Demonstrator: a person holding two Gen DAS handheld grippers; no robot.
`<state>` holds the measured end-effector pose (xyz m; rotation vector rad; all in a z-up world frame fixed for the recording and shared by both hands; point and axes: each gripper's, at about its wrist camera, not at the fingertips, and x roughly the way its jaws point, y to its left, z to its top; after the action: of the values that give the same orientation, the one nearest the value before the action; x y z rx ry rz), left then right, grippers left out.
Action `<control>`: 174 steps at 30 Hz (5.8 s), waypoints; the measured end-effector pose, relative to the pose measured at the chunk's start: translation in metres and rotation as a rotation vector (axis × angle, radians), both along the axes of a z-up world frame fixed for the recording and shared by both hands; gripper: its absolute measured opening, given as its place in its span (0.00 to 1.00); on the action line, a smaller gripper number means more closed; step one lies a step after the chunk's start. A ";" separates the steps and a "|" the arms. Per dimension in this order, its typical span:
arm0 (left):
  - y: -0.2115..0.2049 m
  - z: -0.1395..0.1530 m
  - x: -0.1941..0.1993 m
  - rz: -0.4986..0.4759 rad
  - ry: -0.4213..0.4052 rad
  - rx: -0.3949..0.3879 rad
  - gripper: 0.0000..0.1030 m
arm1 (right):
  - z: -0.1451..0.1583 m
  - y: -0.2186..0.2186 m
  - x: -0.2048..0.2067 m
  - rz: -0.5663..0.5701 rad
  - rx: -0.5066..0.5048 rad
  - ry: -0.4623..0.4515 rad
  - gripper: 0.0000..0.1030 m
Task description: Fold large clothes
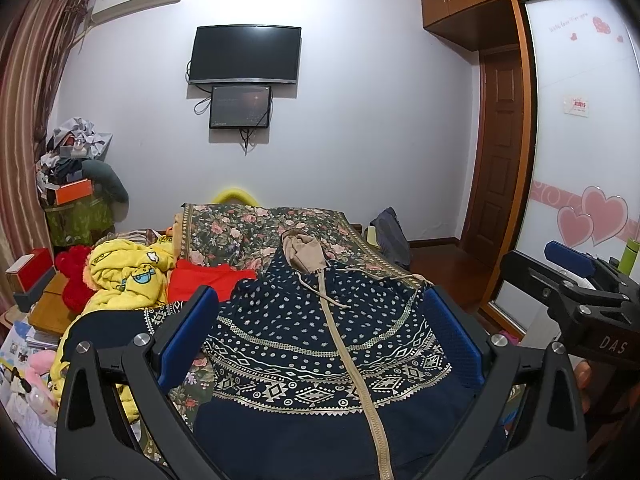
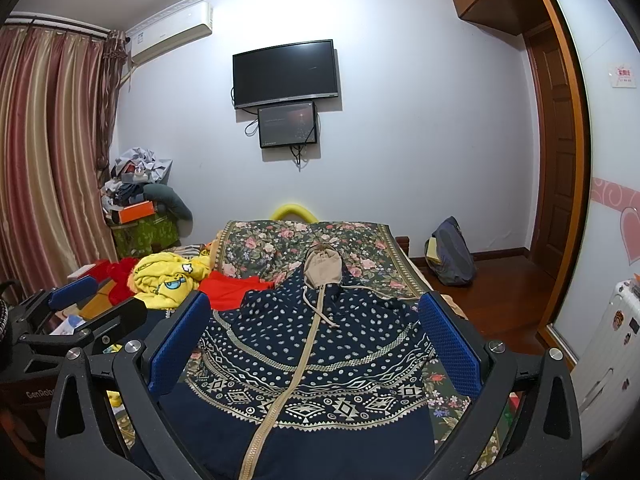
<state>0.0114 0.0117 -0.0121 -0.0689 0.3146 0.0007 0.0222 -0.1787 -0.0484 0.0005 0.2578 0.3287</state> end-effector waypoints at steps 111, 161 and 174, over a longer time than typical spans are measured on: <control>0.273 -0.003 0.234 0.273 0.150 -0.228 0.02 | -0.040 0.024 0.247 0.039 -0.135 0.388 1.00; 0.137 -0.138 0.275 -0.013 0.666 -0.059 0.60 | -0.127 0.066 0.252 0.236 -0.448 0.526 1.00; 0.176 -0.248 0.271 0.056 0.860 -0.026 0.60 | -0.192 0.123 0.286 0.261 -0.586 0.636 0.82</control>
<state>0.2822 0.1880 -0.2597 -0.1010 1.1718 0.0836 0.3080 -0.0554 -0.2407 -0.5168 0.9838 0.4981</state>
